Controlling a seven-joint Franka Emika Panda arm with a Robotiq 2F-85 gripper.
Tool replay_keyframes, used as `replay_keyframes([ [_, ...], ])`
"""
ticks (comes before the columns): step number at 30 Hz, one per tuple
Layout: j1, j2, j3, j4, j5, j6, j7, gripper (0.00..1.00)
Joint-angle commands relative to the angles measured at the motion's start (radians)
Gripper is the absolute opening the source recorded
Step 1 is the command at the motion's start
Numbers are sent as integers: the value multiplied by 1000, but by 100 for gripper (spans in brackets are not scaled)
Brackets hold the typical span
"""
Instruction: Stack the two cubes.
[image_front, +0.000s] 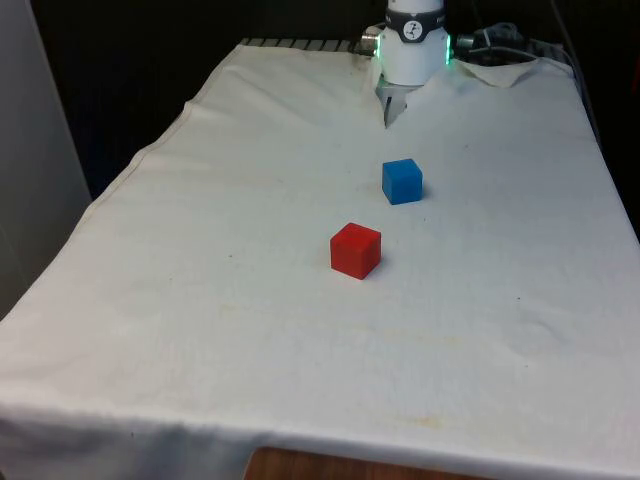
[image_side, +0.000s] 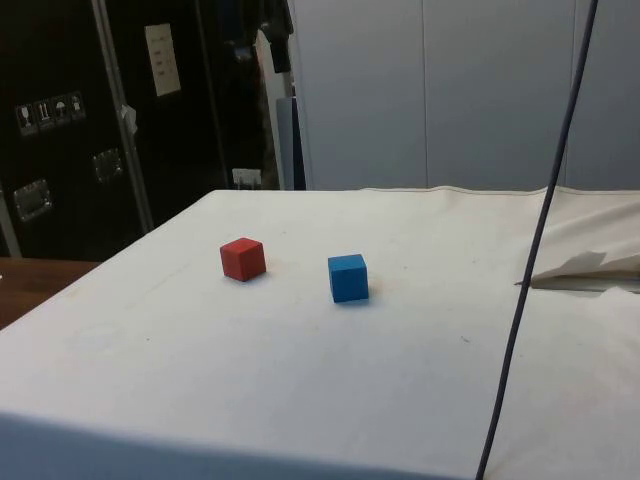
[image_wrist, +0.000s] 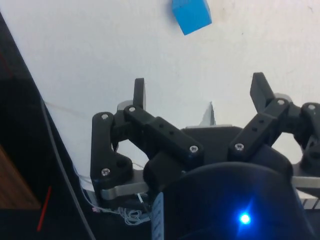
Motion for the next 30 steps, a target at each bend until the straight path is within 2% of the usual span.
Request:
replay_keyframes([
  [1, 0, 0, 0, -6, 4, 15, 13, 100],
  [2, 0, 1, 0, -1, 0, 2, 6, 100],
  [10, 1, 8, 6, -18, 4, 51, 78, 100],
  [11, 0, 8, 6, -16, 0, 41, 71, 100],
  [18, 2, 3, 15, -30, -6, 89, 128, 100],
  [19, 0, 8, 14, -23, -1, 73, 114, 100],
  [20, 3, 2, 17, -31, -7, 93, 133, 100],
  [27, 3, -4, 34, -49, -26, 144, 171, 100],
  [28, 0, 3, 33, -39, -14, 125, 157, 100],
  [30, 4, -6, 40, -57, -35, 163, 181, 100],
])
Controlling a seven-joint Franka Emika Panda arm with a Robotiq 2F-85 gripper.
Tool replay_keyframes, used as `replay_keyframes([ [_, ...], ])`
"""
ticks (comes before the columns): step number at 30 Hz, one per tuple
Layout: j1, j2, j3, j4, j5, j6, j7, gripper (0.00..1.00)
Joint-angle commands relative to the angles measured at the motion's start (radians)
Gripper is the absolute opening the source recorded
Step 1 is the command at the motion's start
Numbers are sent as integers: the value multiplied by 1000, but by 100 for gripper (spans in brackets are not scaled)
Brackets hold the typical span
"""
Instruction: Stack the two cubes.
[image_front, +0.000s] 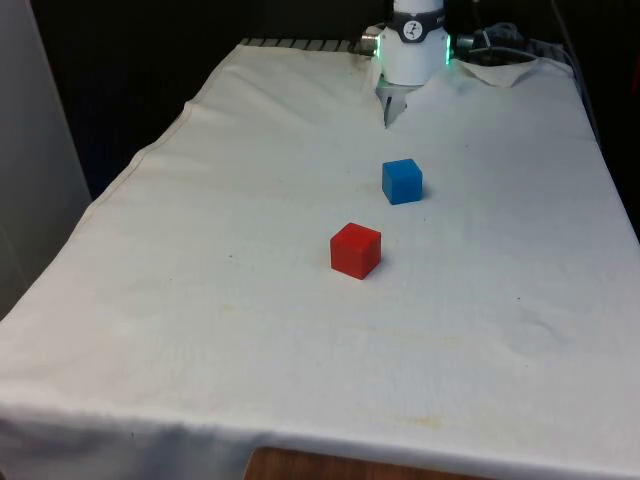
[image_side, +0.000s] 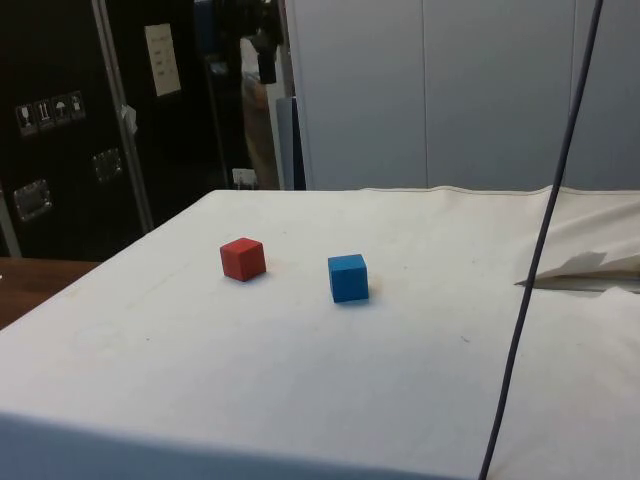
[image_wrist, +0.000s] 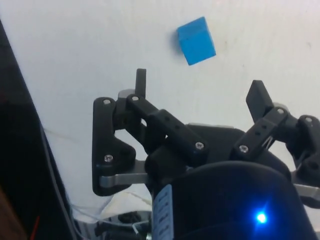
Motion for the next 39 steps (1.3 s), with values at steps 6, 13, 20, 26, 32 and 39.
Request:
replay_keyframes([
  [6, 3, -15, 19, -37, -38, 71, 42, 100],
  [13, 1, -20, 32, -70, -56, 123, 70, 100],
  [20, -1, -8, 32, -70, -52, 127, 73, 100],
  [26, -4, 21, 27, -73, -51, 163, 83, 100],
  [32, -6, 62, 23, -75, -53, 226, 99, 100],
  [39, -8, 97, 21, -78, -57, 275, 114, 100],
])
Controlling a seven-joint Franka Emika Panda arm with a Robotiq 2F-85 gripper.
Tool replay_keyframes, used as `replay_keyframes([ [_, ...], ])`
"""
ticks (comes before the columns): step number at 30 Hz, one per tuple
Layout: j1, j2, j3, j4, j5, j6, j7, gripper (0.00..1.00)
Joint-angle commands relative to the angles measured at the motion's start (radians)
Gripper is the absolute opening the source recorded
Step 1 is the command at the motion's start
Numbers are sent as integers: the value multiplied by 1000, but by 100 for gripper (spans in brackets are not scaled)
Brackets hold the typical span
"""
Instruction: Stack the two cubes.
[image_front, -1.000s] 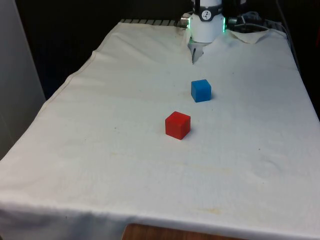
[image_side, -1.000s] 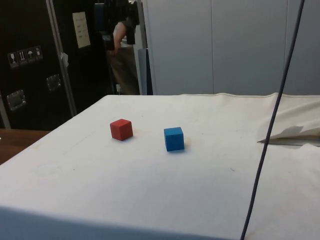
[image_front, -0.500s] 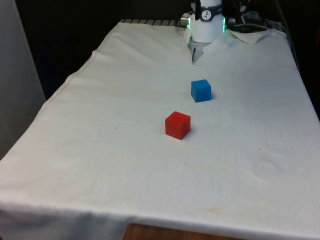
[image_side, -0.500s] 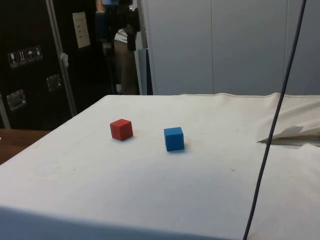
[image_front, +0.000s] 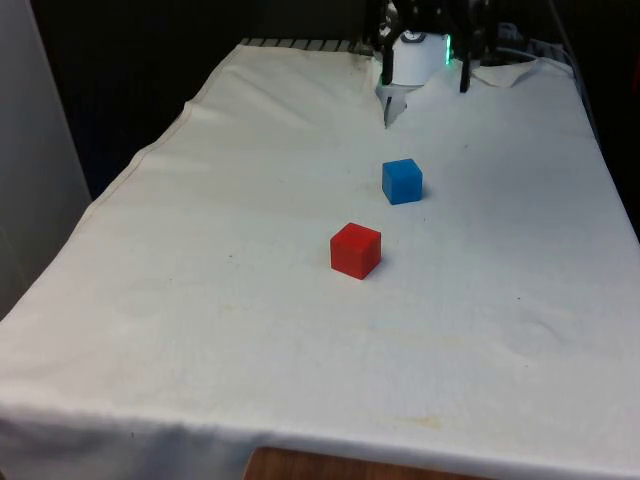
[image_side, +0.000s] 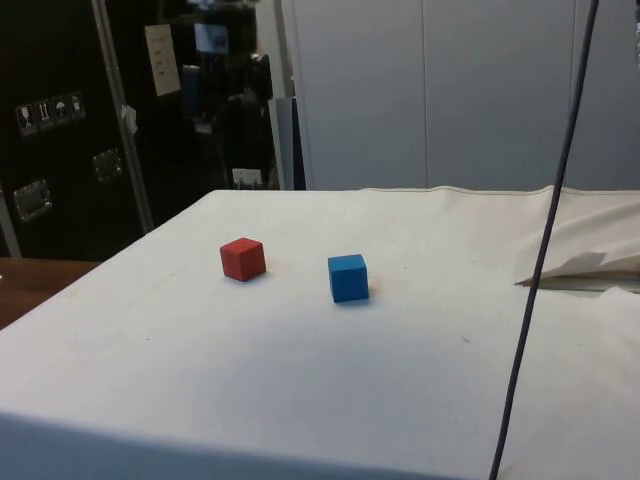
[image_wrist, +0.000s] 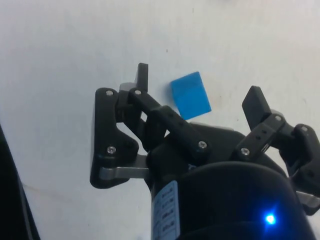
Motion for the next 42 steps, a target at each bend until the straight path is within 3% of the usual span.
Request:
replay_keyframes([
  [1, 0, 8, -3, -4, -9, 22, 12, 100],
  [14, -3, 114, -16, 8, -18, 149, 27, 100],
  [15, -5, 104, -12, 4, -9, 136, 17, 100],
  [20, -6, 163, -26, 10, -13, 207, 20, 100],
  [24, -6, 176, -30, 7, -9, 220, 15, 100],
  [27, -12, 209, -41, 3, -6, 267, 2, 100],
  [31, -14, 233, -51, 1, -2, 291, -8, 100],
  [32, -9, 229, -55, 3, -8, 279, -2, 100],
  [33, -15, 238, -53, 2, -2, 295, -10, 100],
  [41, -21, 301, -76, 25, 1, 320, -9, 100],
  [42, -16, 300, -81, 25, -7, 313, -3, 100],
])
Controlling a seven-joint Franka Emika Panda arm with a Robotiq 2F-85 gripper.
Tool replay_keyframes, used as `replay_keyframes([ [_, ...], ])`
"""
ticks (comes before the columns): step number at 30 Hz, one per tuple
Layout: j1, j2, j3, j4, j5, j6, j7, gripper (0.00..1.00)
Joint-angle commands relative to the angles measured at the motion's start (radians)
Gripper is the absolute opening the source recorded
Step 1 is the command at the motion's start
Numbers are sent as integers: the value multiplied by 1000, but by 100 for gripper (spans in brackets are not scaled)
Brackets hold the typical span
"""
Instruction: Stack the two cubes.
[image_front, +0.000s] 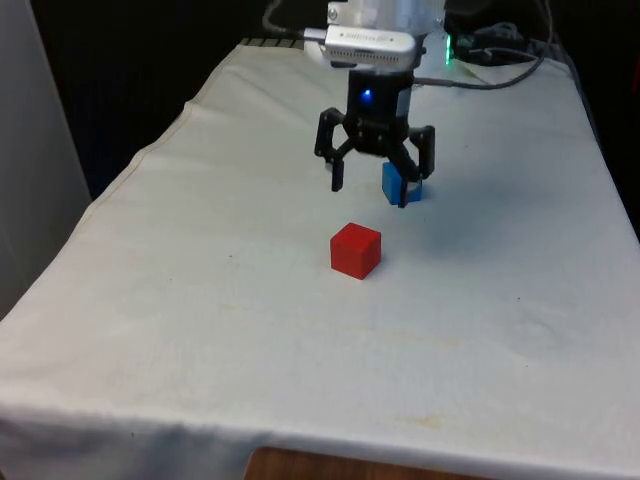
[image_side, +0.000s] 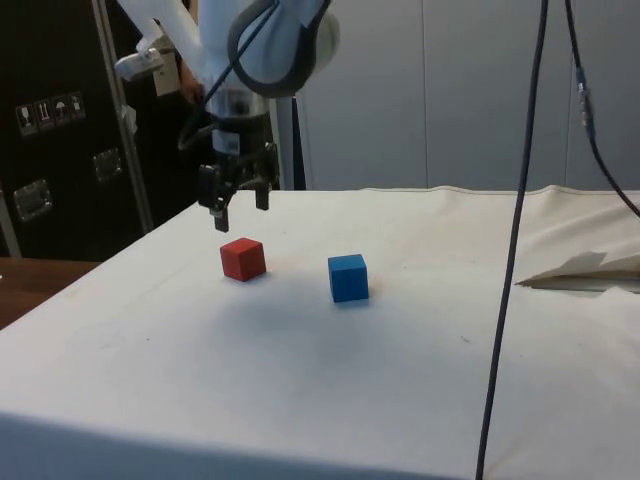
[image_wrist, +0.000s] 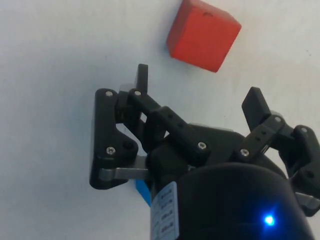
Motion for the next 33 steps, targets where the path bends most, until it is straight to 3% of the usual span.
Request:
replay_keyframes([
  [1, -5, 5, 4, 2, 8, 8, -6, 100],
  [9, -14, 50, -9, 9, 8, 54, -12, 100],
  [10, -6, 41, -16, 6, 0, 37, -3, 100],
  [11, -16, 55, -9, 9, 10, 64, -13, 100],
  [17, -26, 86, -5, 11, 20, 128, -18, 100],
  [18, -13, 81, -21, 6, 4, 116, -3, 100],
  [19, -28, 91, -4, 12, 21, 135, -18, 100],
  [23, -35, 109, 1, 19, 29, 169, -20, 100],
  [24, -18, 107, -21, 16, 11, 160, -4, 100],
  [25, -37, 113, 2, 20, 32, 174, -21, 100],
  [29, -43, 125, 7, 31, 58, 183, -36, 100],
  [32, -41, 128, 3, 36, 78, 182, -50, 100],
  [33, -22, 127, -21, 34, 65, 175, -38, 100],
])
